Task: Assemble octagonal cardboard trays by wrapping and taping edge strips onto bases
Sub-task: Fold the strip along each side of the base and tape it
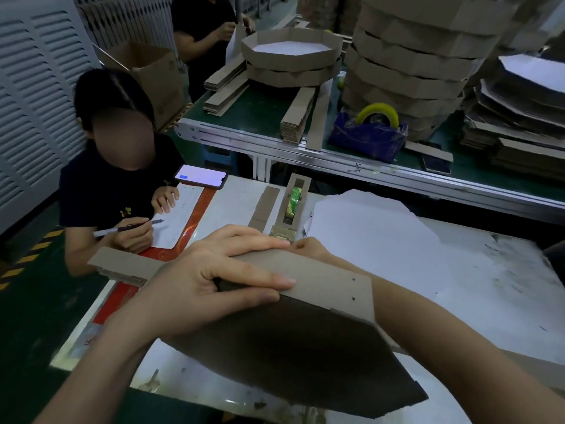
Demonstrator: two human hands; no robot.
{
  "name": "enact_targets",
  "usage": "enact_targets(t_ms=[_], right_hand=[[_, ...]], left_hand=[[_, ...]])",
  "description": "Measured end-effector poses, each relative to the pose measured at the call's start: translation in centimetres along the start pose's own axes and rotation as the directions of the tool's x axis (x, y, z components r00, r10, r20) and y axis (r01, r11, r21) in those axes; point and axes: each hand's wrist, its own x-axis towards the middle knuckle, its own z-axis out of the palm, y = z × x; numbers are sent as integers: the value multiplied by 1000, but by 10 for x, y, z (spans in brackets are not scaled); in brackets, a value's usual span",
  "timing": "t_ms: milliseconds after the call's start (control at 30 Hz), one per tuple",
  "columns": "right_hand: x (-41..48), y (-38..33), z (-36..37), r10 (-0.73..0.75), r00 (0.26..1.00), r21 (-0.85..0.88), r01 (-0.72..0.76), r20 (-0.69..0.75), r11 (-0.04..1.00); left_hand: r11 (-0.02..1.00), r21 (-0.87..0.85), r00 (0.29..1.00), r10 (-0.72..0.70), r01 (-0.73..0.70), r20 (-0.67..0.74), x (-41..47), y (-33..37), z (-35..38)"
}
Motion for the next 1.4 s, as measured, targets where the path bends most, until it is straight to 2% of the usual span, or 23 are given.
enact_targets(t_ms=[100, 200, 267, 433, 533, 633, 767, 1100, 1400], right_hand=[[-4, -22, -20, -124, 989, -38, 121, -83, 992], [-26, -47, -43, -218, 953, 36, 230, -212, 972], [-55, -62, -52, -274, 916, 72, 307, -292, 949], [-139, -77, -54, -401, 833, 159, 486, -381, 859], [-182, -79, -51, -401, 788, 234, 548, -468, 803], [-211, -72, -37, -371, 778, 361, 583, -507, 728], [-235, -59, -2, -328, 755, 400, 601, -568, 692], [-250, -36, 49, -179, 769, 477, 542, -613, 692], [-261, -22, 62, -162, 752, 458, 542, -639, 705]], left_hand=[[995, 89, 999, 47, -45, -20, 2, 1, -3], [987, 140, 996, 82, -79, -19, 4, 2, 0], [985, 140, 994, 101, -95, -38, 4, 2, 4], [990, 120, 994, 84, -75, -74, -5, -1, 7], [998, 67, 996, 12, -6, -85, -11, 3, 10], [1000, -16, 996, -20, 18, -92, -16, 7, 13], [999, -34, 995, -20, 17, -95, -20, 5, 9], [992, 81, 993, 106, -101, -58, -24, -2, 7], [956, 197, 974, 224, -216, -18, -28, 4, 7]])
